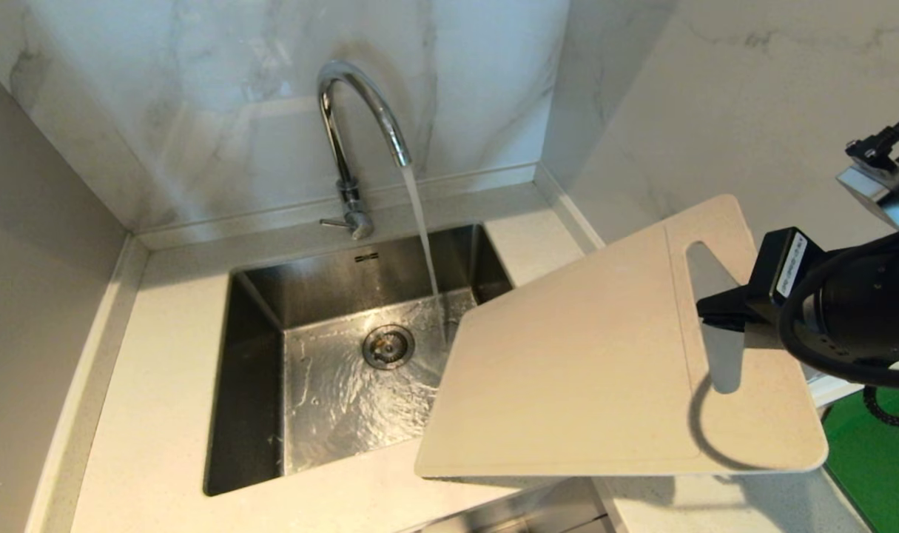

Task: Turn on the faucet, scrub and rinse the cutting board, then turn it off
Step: Pick up the cutting board

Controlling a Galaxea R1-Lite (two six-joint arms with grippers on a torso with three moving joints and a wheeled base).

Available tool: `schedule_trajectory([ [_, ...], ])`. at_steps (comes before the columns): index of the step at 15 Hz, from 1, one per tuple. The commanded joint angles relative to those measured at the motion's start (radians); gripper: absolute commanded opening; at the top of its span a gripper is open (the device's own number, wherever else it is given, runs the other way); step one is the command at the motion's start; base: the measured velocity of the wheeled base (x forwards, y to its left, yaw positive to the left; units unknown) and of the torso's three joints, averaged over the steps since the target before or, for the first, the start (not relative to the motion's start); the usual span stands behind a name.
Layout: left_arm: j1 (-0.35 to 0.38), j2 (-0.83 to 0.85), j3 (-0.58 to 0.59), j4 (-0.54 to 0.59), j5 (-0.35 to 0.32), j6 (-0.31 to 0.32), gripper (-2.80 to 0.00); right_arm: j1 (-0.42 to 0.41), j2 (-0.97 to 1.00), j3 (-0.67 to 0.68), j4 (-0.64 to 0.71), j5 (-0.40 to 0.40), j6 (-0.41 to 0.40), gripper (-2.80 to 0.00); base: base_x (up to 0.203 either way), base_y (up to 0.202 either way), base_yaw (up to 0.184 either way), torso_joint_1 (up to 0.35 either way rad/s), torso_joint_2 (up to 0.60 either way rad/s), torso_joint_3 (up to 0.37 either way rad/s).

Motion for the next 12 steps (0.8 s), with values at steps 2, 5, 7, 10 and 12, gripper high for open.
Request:
schedule_trajectory([
  [2, 0.0, 0.002, 0.003, 0.0, 0.0, 0.0, -2.8, -0.007, 0.028, -0.043, -0.002, 0.025, -0.064, -2.8, 0.0, 0.0, 0.0, 0.0, 0.0, 0.0],
  [5, 0.0, 0.002, 0.003, 0.0, 0.0, 0.0, -2.8, -0.008, 0.037, -0.099, -0.002, 0.085, -0.092, -2.8, 0.0, 0.0, 0.0, 0.0, 0.0, 0.0],
  [7, 0.0, 0.002, 0.003, 0.0, 0.0, 0.0, -2.8, -0.008, 0.04, -0.136, 0.005, 0.133, -0.099, -2.8, 0.0, 0.0, 0.0, 0.0, 0.0, 0.0],
  [10, 0.0, 0.002, 0.003, 0.0, 0.0, 0.0, -2.8, -0.008, 0.05, -0.16, 0.003, 0.164, -0.168, -2.8, 0.0, 0.0, 0.0, 0.0, 0.0, 0.0],
  [12, 0.0, 0.002, 0.003, 0.0, 0.0, 0.0, -2.8, -0.008, 0.055, -0.161, 0.003, 0.173, -0.185, -2.8, 0.0, 0.0, 0.0, 0.0, 0.0, 0.0],
])
